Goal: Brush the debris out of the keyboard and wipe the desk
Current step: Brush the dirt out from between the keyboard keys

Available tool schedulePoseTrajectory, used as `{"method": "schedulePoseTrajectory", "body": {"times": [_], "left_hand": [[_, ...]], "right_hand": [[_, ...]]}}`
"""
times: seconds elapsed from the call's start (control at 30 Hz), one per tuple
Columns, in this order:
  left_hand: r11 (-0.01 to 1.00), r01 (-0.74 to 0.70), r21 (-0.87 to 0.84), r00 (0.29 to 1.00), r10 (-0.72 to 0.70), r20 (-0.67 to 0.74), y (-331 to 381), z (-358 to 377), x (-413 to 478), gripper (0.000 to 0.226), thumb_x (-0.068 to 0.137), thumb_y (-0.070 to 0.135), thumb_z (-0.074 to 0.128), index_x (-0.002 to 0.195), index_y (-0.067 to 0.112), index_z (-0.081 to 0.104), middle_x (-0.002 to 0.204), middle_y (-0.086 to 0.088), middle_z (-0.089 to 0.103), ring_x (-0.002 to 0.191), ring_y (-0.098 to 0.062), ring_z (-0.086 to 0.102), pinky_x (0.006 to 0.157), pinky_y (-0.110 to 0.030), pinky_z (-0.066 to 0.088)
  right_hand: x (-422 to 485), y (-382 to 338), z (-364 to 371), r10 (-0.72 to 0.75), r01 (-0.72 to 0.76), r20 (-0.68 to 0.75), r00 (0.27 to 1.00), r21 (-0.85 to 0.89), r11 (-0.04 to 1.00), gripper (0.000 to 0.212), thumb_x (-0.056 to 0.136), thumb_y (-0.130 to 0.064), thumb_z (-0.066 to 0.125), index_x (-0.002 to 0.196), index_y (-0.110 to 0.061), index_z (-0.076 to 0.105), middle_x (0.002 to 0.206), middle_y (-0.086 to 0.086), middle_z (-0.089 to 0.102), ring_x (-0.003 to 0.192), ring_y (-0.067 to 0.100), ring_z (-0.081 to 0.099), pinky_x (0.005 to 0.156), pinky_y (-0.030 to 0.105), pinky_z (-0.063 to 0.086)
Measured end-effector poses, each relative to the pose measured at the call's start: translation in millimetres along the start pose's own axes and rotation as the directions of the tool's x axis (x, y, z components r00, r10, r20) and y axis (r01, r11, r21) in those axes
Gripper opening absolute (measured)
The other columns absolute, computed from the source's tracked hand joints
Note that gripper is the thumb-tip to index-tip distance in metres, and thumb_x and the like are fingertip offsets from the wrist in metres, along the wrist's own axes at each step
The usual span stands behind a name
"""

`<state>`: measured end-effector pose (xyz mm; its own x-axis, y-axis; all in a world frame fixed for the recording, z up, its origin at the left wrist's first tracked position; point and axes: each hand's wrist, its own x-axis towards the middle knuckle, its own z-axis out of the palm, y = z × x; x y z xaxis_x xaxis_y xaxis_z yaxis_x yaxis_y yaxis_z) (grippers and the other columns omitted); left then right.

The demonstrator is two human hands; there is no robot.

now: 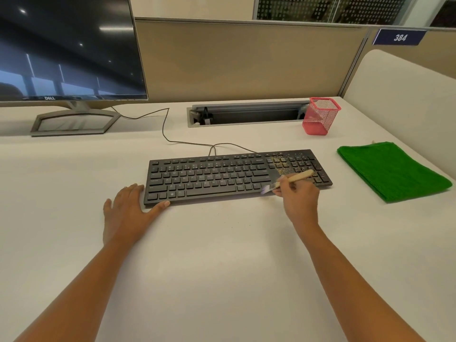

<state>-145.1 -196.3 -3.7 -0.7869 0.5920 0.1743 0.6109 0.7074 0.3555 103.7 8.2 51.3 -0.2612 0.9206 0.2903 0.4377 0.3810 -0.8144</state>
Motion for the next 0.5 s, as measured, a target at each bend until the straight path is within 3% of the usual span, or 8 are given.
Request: {"method": "schedulePoseTrajectory", "body": {"times": [0.13,0.37,0.5], "left_hand": [[1.000,-0.003,-0.008,1.000,0.003,-0.003,1.1,-0.9,-0.8,0.102,0.063,0.084,0.027,0.135,0.014,0.045,0.144,-0.004,0.042,0.138,-0.021,0.030,0.115,-0.048,0.014],[1.000,-0.008,0.001,1.000,0.008,-0.007,0.8,-0.9,-0.7,0.106,0.061,0.086,0.023,0.135,0.014,0.045,0.144,-0.005,0.042,0.138,-0.021,0.031,0.114,-0.048,0.015],[1.000,-0.009,-0.005,1.000,0.009,-0.005,1.6,-0.9,-0.6,0.095,0.068,0.079,0.033,0.136,0.013,0.045,0.145,-0.005,0.042,0.138,-0.021,0.030,0.115,-0.049,0.014]], "right_hand": [[-13.4,-4.3,18.0,-0.010,0.008,0.042,0.999,0.060,0.998,0.023,0.094,-0.012,0.053,0.093,0.005,0.069,0.077,0.009,0.068,0.065,0.016,0.061,0.058,0.009,0.047],[-22.0,-7.3,26.7,0.163,-0.202,0.144,0.976,0.325,0.924,0.013,0.092,-0.010,0.056,0.093,-0.002,0.066,0.080,0.005,0.066,0.077,0.021,0.069,0.074,0.025,0.058],[-19.9,-3.6,17.5,0.254,-0.271,0.102,0.962,0.477,0.836,0.009,0.089,-0.012,0.060,0.082,-0.009,0.064,0.074,0.001,0.067,0.072,0.016,0.071,0.072,0.024,0.059]]}}
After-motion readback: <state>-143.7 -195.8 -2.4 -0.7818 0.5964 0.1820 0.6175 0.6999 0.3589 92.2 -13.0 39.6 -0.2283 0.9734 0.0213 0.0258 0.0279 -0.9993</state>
